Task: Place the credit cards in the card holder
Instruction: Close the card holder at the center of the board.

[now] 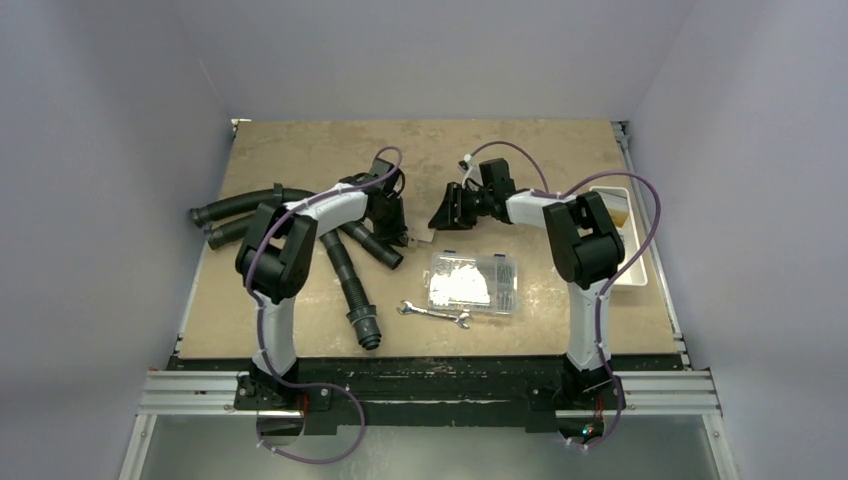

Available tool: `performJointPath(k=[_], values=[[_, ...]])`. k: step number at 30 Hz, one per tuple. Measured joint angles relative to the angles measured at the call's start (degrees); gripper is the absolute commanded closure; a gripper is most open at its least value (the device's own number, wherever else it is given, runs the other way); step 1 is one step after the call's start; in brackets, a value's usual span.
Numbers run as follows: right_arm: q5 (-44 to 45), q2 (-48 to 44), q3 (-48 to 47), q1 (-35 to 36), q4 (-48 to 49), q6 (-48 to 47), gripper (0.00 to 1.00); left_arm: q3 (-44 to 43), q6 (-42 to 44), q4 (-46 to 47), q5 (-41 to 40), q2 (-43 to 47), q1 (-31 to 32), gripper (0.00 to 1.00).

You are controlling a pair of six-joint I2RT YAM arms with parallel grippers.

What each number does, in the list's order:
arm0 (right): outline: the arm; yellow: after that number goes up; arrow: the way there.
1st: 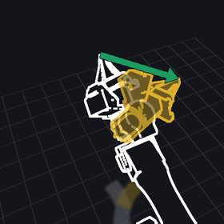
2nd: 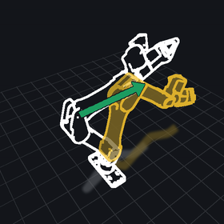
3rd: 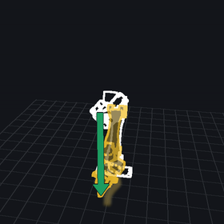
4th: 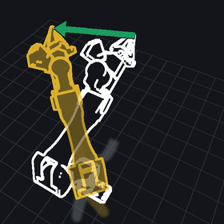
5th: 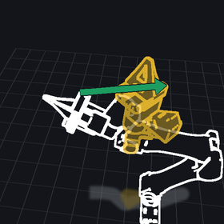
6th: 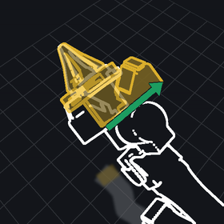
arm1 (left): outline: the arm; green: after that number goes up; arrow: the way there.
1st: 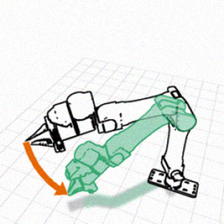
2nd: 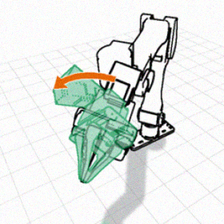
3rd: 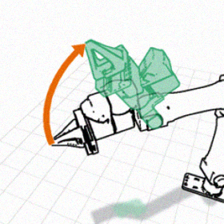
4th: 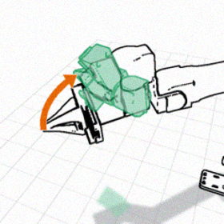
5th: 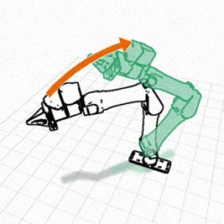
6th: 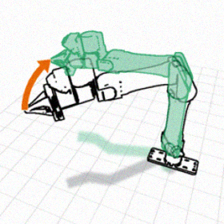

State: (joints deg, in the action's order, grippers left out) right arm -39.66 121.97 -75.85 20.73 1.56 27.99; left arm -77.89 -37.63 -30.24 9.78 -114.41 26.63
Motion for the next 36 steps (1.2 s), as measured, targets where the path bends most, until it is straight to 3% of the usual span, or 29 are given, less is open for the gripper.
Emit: performJointPath(k=[10,15,20,27,31,36], values=[[0.6,-4.3,12.6,0.0,14.5,8.9,0.56,-17.9,4.4,-0.3,-4.6,-11.6,0.0,0.81],[1.0,-6.2,15.8,0.6,16.6,11.0,0.54,-21.1,7.3,-0.2,-10.4,-13.2,-0.1,0.69],[3.6,-9.2,13.5,-0.2,9.7,7.5,0.5,-20.9,9.9,-1.1,-12.2,-12.6,-1.5,0.58],[5.0,-6.8,1.5,-3.1,4.9,3.5,0.48,-16.2,11.3,-3.3,-5.9,-8.9,-3.0,0.57],[5.8,-1.0,-6.5,-3.4,3.3,1.9,0.55,-12.9,10.5,-2.1,-1.1,-7.2,-2.9,0.58],[6.3,1.6,-5.0,-2.9,3.7,2.7,0.61,-12.2,8.6,0.1,3.1,-7.5,-3.0,0.61]])
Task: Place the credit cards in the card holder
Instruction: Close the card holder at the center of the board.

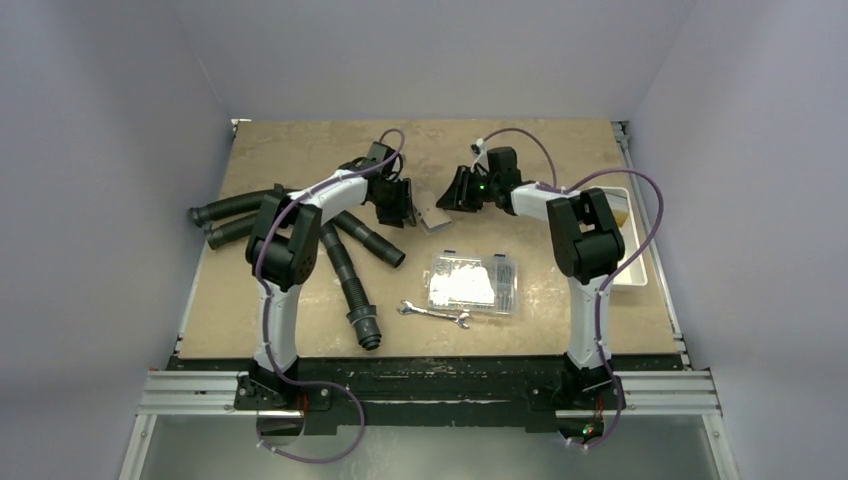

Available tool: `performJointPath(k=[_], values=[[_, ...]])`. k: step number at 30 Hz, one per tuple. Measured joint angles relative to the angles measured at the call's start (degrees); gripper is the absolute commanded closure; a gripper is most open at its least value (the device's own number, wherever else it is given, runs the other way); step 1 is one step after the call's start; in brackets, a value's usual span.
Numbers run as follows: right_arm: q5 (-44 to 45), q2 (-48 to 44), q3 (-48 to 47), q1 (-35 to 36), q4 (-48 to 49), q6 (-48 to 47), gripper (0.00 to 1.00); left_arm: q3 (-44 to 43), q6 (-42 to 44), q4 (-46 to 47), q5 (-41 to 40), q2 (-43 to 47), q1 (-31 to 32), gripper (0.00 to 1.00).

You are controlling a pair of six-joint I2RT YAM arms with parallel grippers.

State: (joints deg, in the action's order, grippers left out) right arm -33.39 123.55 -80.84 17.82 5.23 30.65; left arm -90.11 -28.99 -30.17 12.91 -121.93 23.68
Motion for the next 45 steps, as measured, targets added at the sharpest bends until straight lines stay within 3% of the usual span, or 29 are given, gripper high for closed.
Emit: performJointPath(k=[7,10,13,21,27,37,45], values=[[3.7,-2.4,10.2,1.5,10.4,6.2,0.6,-2.5,-2.9,1.7,3.5,-2.7,-0.7,0.61],[6.1,-7.3,19.7,2.7,17.6,11.4,0.58,-4.6,-3.3,1.8,3.3,-3.9,-1.6,0.58],[6.1,-9.4,23.5,4.4,19.6,14.4,0.56,-5.3,-2.9,2.1,1.9,-4.2,-2.3,0.52],[5.3,-9.4,17.9,5.0,16.0,10.2,0.54,-3.0,1.8,-1.4,-1.6,0.1,-2.7,0.38],[3.6,-9.3,16.8,1.9,13.2,7.7,0.62,-4.3,5.6,-0.8,-1.8,2.7,-2.2,0.36],[0.4,-6.1,12.7,0.1,10.6,5.4,0.72,-13.1,9.6,0.3,-4.8,0.3,2.1,0.54],[-1.6,-3.7,8.1,0.5,10.4,5.7,0.8,-13.3,11.0,-0.8,-5.7,-2.8,3.1,0.51]])
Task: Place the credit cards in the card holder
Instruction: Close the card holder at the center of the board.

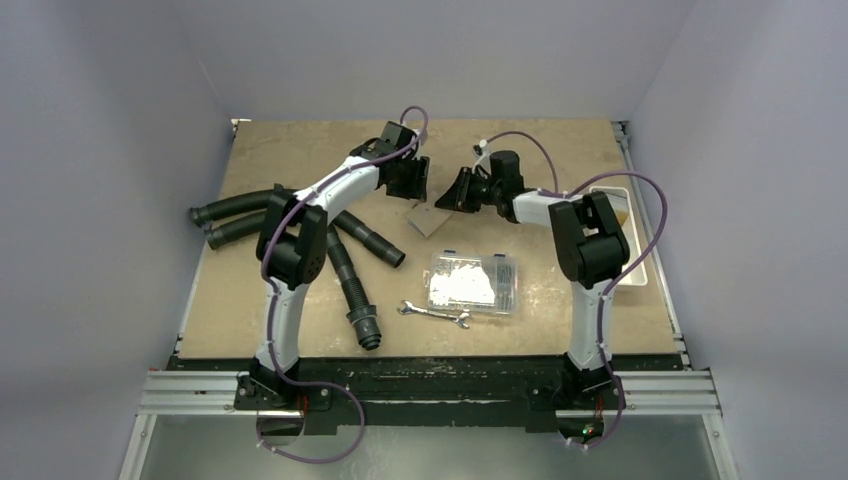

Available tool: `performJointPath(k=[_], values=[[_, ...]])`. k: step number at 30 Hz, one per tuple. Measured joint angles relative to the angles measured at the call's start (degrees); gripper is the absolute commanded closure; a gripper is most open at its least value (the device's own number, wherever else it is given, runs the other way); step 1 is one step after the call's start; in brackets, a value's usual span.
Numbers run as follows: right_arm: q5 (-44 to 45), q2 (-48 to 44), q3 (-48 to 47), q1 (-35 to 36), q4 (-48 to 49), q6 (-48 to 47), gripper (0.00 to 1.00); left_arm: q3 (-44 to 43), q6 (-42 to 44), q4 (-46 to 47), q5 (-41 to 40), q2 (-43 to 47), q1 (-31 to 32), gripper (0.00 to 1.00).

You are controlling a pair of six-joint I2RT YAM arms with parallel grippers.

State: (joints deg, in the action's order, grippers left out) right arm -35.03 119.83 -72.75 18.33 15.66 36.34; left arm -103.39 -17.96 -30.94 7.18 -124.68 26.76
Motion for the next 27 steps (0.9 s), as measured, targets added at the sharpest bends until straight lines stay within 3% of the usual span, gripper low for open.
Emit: performJointPath(k=[10,27], values=[[-3.3,6.1,-3.7,0.0,2.3,2.5,0.85,0.0,1.4,-0.4,-1.8,-0.4,0.0,0.68],[-3.6,6.4,-4.2,0.0,2.1,2.7,0.85,-1.0,2.6,-1.3,-3.0,-1.9,1.1,0.57]])
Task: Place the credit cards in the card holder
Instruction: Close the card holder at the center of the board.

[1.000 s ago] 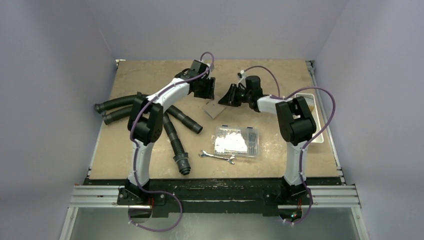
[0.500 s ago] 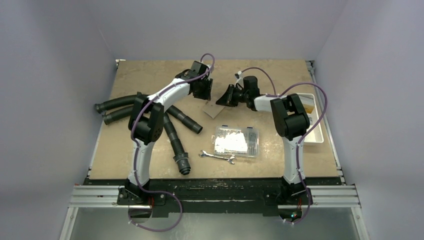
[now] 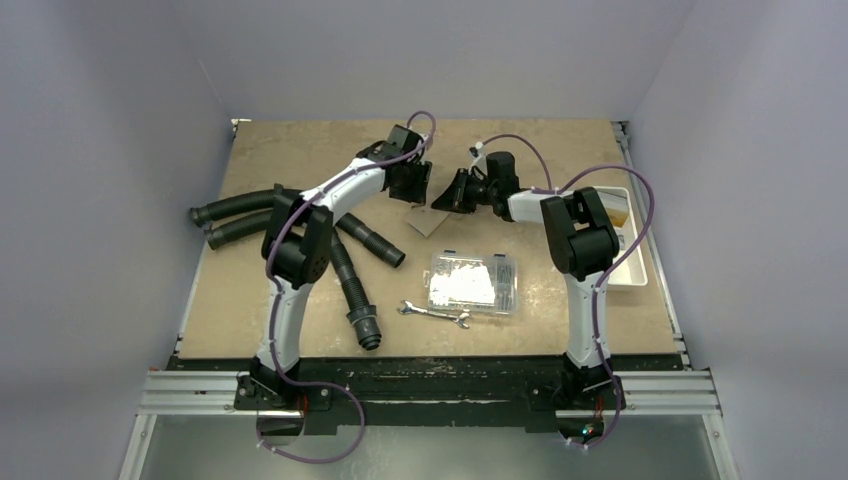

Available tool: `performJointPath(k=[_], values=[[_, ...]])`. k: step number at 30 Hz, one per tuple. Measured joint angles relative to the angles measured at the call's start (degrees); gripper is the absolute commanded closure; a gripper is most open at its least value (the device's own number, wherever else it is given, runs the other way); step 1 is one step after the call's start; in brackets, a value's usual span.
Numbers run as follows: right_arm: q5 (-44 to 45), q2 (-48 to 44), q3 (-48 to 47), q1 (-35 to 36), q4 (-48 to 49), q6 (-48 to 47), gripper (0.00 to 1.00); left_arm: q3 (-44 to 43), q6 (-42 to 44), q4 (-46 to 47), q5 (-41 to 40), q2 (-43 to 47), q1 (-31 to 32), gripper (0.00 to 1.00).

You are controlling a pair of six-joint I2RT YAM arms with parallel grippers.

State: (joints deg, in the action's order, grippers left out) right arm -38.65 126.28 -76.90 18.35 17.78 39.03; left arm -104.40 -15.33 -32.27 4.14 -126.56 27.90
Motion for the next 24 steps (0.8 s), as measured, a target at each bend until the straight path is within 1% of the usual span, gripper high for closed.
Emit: performJointPath(k=[6,16,19,24], values=[[0.0,0.0,0.0,0.0,0.0,0.0,0.85,-0.4,0.2,0.0,-0.9,0.0,1.3,0.53],[-0.1,0.1,-0.3,0.0,-0.4,0.0,0.85,-1.7,1.7,-1.0,-5.8,-0.1,2.7,0.67],[-0.1,0.1,-0.3,0.0,-0.5,0.0,0.85,-2.4,1.9,-1.6,-7.4,-0.2,2.9,0.68],[-0.2,0.2,-0.6,0.0,-0.7,0.0,0.85,-3.0,2.6,-2.2,-8.6,-0.3,3.0,0.66]])
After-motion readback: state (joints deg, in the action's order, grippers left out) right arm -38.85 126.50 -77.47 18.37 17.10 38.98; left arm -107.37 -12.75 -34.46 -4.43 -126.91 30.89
